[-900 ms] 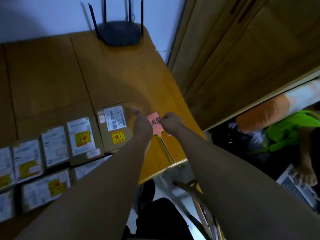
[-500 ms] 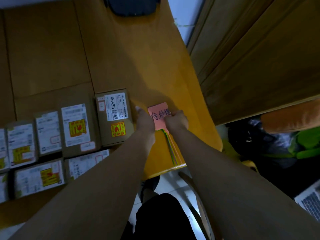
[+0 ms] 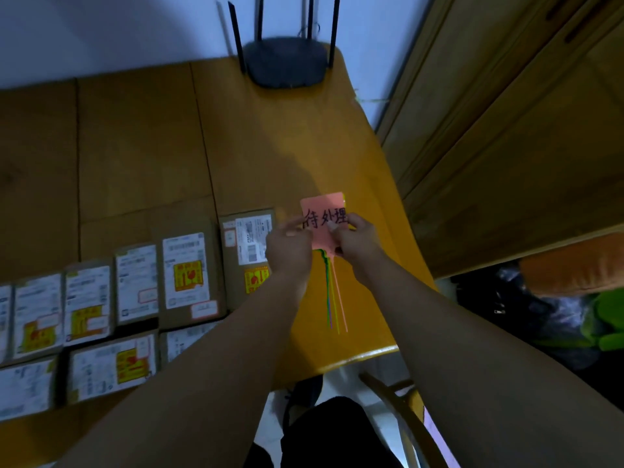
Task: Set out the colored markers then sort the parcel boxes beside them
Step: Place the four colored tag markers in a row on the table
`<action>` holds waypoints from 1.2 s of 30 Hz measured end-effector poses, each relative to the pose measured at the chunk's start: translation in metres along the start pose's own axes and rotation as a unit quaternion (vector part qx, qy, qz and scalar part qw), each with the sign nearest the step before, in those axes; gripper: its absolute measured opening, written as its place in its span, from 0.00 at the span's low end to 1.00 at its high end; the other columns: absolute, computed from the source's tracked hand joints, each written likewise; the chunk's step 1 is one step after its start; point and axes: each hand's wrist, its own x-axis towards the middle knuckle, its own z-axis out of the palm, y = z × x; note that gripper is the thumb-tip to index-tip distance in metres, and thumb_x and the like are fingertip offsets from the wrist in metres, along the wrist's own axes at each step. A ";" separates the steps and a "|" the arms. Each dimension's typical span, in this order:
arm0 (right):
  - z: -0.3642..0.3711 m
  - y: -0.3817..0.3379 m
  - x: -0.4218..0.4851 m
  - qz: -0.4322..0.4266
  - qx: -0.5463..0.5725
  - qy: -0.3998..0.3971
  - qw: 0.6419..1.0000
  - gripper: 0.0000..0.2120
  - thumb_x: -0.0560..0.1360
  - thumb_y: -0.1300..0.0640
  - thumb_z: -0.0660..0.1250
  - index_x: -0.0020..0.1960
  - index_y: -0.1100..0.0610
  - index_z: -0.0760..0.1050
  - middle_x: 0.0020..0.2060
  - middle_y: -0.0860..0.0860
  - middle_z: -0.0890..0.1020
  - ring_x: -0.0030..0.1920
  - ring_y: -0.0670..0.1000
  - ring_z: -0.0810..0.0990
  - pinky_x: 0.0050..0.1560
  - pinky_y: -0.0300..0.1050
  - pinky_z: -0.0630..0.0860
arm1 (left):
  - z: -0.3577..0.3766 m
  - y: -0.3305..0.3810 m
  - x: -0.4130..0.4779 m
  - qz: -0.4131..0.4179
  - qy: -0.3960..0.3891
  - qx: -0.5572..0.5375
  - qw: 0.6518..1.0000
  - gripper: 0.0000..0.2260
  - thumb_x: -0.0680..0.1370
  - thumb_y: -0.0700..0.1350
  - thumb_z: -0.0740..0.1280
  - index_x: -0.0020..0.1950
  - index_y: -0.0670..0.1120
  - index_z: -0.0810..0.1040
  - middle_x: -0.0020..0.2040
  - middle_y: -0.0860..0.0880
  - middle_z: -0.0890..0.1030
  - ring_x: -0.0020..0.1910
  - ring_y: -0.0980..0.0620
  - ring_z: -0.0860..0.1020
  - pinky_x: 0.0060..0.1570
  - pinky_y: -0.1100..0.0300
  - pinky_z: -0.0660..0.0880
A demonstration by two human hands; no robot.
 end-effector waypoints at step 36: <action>0.303 -0.217 -0.295 -0.276 0.135 -0.209 0.929 0.05 0.83 0.62 0.67 0.58 0.61 0.78 0.51 0.60 0.88 0.44 0.55 0.88 0.40 0.45 0.84 | -0.431 0.201 -0.051 0.326 0.039 -0.163 0.930 0.07 0.78 0.38 0.73 0.49 0.51 0.86 0.46 0.54 0.86 0.44 0.52 0.86 0.36 0.57 0.84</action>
